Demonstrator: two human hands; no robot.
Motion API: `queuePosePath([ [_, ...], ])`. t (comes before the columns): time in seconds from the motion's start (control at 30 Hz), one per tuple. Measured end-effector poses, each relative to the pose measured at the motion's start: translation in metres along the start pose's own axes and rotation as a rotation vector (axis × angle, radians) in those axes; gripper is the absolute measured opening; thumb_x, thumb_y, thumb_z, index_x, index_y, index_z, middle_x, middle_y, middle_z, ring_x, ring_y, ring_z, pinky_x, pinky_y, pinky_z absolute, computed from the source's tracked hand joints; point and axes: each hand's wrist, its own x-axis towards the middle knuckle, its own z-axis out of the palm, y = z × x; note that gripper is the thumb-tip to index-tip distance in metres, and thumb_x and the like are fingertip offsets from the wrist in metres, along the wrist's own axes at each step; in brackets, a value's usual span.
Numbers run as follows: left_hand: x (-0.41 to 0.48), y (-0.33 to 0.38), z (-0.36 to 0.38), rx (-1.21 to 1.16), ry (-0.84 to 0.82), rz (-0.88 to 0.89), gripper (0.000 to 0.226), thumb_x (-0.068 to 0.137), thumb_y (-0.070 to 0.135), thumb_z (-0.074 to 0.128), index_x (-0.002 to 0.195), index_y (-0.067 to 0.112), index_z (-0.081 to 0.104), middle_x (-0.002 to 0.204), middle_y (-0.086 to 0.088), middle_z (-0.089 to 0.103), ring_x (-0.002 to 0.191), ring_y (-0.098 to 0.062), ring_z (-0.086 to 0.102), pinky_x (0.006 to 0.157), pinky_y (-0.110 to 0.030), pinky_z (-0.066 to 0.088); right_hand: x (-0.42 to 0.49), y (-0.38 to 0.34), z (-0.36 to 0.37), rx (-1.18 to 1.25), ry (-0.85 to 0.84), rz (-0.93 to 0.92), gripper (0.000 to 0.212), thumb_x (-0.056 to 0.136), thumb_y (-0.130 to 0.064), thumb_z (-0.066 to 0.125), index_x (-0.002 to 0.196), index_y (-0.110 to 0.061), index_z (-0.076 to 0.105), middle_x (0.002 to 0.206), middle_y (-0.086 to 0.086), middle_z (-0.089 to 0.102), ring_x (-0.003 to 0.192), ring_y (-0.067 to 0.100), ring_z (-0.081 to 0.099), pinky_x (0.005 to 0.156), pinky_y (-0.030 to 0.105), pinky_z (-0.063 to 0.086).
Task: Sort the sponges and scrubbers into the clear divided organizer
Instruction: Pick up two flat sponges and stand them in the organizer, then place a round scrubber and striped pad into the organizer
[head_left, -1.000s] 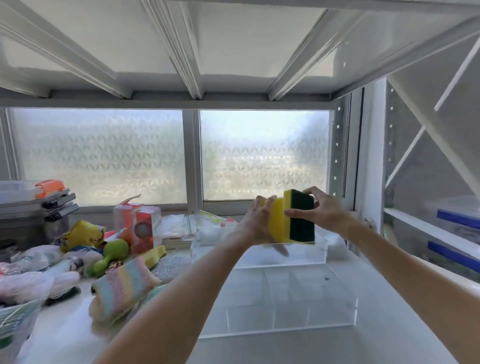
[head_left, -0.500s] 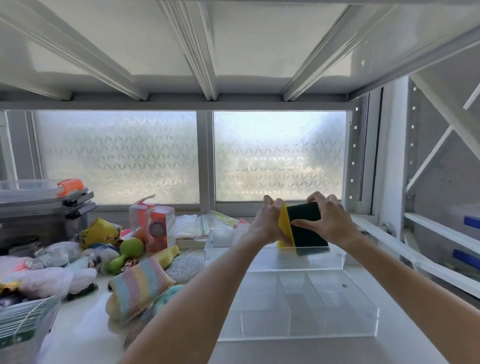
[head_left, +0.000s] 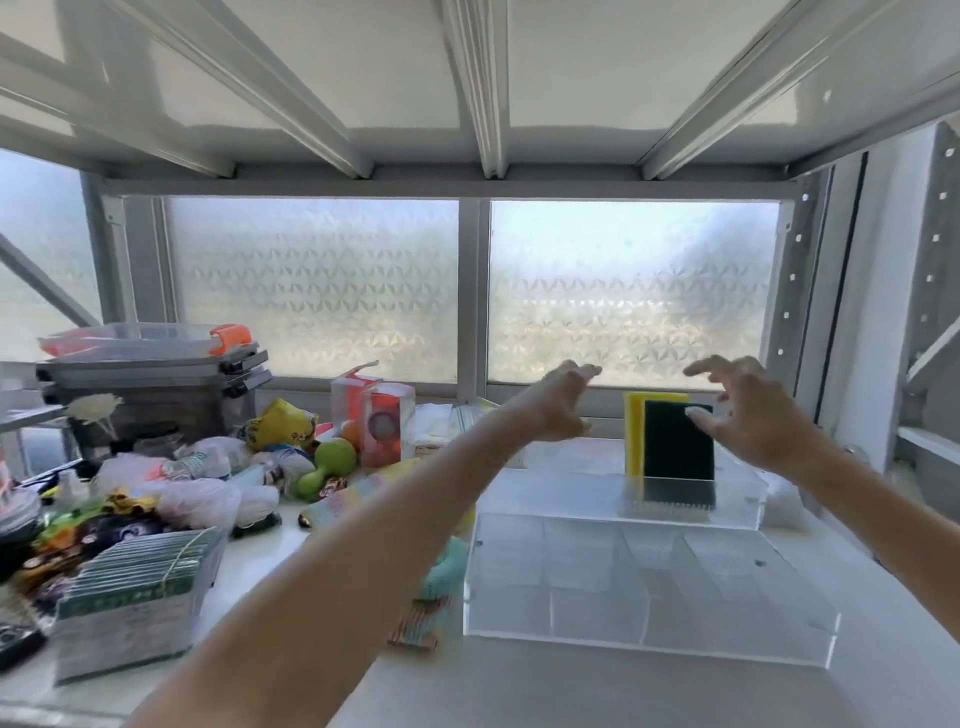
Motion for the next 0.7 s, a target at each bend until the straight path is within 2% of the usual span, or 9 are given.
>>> queuePosePath([
  [0.1, -0.043, -0.034, -0.063, 0.152, -0.002, -0.058, 0.058, 0.082, 0.017, 0.071, 0.135, 0.004, 0.051, 0.134, -0.014, 0.057, 0.124, -0.027, 0.055, 0.097, -0.025, 0.041, -0.002, -0.062, 0.004, 0.109, 0.070, -0.160, 0.035, 0.080, -0.016, 0.070, 0.113, -0.019, 0.060, 0.111, 0.010, 0.057, 0.098, 0.024, 0.061, 0.086, 0.045, 0.052],
  [0.17, -0.080, -0.064, -0.092, 0.245, -0.122, -0.200, 0.049, 0.081, 0.023, 0.073, 0.125, 0.006, 0.059, 0.118, -0.007, 0.063, 0.112, -0.024, 0.060, 0.087, -0.025, 0.044, -0.010, -0.112, 0.015, 0.191, -0.081, -0.291, 0.030, 0.079, -0.022, 0.072, 0.108, -0.018, 0.064, 0.105, 0.005, 0.061, 0.093, 0.020, 0.061, 0.086, 0.042, 0.052],
  [0.27, -0.136, -0.102, -0.107, 0.296, -0.411, -0.368, 0.042, 0.078, 0.041, 0.073, 0.109, 0.016, 0.060, 0.111, 0.003, 0.058, 0.097, -0.015, 0.057, 0.084, -0.025, 0.045, -0.031, -0.172, 0.044, 0.181, -0.403, -0.439, 0.033, 0.078, -0.029, 0.074, 0.107, -0.014, 0.068, 0.106, 0.005, 0.067, 0.095, 0.019, 0.062, 0.088, 0.035, 0.051],
  [0.33, -0.165, -0.115, -0.102, 0.312, -0.526, -0.446, 0.068, 0.073, 0.058, 0.070, 0.126, 0.017, 0.055, 0.126, 0.003, 0.055, 0.112, -0.017, 0.054, 0.098, -0.028, 0.043, -0.049, -0.196, 0.067, 0.085, -0.581, -0.475, 0.042, 0.078, -0.034, 0.074, 0.113, -0.011, 0.065, 0.115, 0.006, 0.065, 0.106, 0.021, 0.059, 0.090, 0.031, 0.047],
  [0.4, -0.189, -0.114, -0.091, 0.239, -0.555, -0.500, 0.090, 0.072, 0.061, 0.070, 0.147, 0.022, 0.039, 0.146, 0.006, 0.043, 0.135, -0.015, 0.042, 0.109, -0.025, 0.033, -0.064, -0.207, 0.085, -0.050, -0.719, -0.455, 0.053, 0.079, -0.040, 0.072, 0.120, -0.009, 0.061, 0.123, 0.008, 0.061, 0.114, 0.025, 0.055, 0.093, 0.032, 0.045],
  [0.5, -0.204, -0.118, -0.076, 0.189, -0.498, -0.490, 0.100, 0.072, 0.059, 0.072, 0.152, 0.022, 0.026, 0.154, 0.007, 0.033, 0.141, -0.014, 0.035, 0.114, -0.025, 0.028, -0.076, -0.212, 0.099, -0.215, -0.699, -0.478, 0.051, 0.080, -0.037, 0.069, 0.119, -0.006, 0.059, 0.119, 0.014, 0.062, 0.111, 0.031, 0.056, 0.090, 0.037, 0.049],
  [0.53, -0.206, -0.120, -0.073, 0.190, -0.475, -0.484, 0.096, 0.073, 0.056, 0.072, 0.151, 0.021, 0.028, 0.152, 0.006, 0.036, 0.138, -0.015, 0.038, 0.115, -0.028, 0.031, -0.077, -0.213, 0.101, -0.230, -0.673, -0.479, 0.048, 0.080, -0.033, 0.068, 0.118, -0.006, 0.059, 0.117, 0.015, 0.063, 0.109, 0.032, 0.057, 0.088, 0.038, 0.050],
  [0.6, -0.205, -0.125, -0.071, 0.178, -0.428, -0.480, 0.068, 0.080, 0.045, 0.067, 0.139, 0.020, 0.042, 0.138, -0.001, 0.051, 0.123, -0.020, 0.052, 0.106, -0.035, 0.042, -0.077, -0.214, 0.103, -0.232, -0.643, -0.482, 0.041, 0.079, -0.026, 0.067, 0.115, -0.006, 0.061, 0.113, 0.016, 0.063, 0.103, 0.032, 0.058, 0.083, 0.037, 0.052],
  [0.7, -0.201, -0.124, -0.070, 0.127, -0.347, -0.452, 0.020, 0.090, 0.034, 0.052, 0.096, 0.015, 0.055, 0.097, -0.001, 0.062, 0.088, -0.018, 0.058, 0.076, -0.031, 0.045, -0.075, -0.211, 0.107, -0.182, -0.610, -0.497, 0.028, 0.081, -0.020, 0.062, 0.105, -0.005, 0.063, 0.105, 0.016, 0.064, 0.089, 0.030, 0.056, 0.069, 0.031, 0.044],
])
